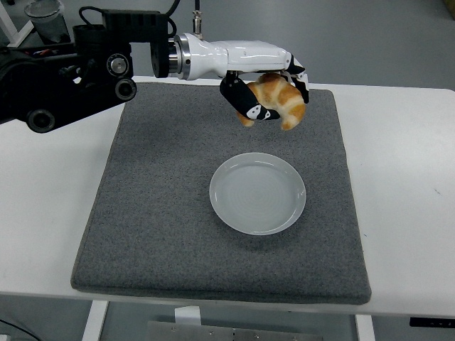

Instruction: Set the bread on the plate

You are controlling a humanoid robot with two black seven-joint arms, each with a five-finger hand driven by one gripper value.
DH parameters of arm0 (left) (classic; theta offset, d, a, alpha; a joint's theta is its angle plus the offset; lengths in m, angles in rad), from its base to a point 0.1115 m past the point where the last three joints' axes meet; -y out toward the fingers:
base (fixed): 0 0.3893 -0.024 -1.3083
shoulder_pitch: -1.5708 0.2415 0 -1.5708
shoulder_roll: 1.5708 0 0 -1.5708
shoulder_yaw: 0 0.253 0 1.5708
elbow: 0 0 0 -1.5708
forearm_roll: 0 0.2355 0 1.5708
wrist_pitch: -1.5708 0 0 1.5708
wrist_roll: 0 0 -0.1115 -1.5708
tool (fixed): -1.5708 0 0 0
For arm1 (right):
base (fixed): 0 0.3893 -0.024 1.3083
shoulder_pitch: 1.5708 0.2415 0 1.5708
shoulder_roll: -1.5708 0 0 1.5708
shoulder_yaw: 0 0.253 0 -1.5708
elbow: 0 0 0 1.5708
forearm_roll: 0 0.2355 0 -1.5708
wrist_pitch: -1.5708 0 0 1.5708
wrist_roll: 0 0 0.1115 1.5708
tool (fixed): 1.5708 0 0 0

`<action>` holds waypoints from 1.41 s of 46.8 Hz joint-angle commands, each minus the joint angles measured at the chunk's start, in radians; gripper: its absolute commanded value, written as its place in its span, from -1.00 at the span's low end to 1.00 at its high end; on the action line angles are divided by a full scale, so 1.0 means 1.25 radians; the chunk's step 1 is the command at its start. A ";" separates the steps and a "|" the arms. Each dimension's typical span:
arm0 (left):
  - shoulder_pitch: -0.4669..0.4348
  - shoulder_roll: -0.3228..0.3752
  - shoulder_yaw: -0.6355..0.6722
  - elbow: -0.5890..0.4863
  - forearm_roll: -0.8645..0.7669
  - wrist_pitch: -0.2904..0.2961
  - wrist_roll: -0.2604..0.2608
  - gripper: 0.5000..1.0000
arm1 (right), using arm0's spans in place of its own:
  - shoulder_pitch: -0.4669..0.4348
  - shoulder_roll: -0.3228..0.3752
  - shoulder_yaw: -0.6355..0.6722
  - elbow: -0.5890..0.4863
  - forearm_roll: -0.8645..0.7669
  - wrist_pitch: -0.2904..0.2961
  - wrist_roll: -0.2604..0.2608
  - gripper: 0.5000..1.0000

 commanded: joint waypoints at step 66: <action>0.192 -0.109 0.077 0.077 0.282 0.047 0.005 -1.00 | 0.001 0.000 0.000 0.000 0.000 0.000 0.000 0.72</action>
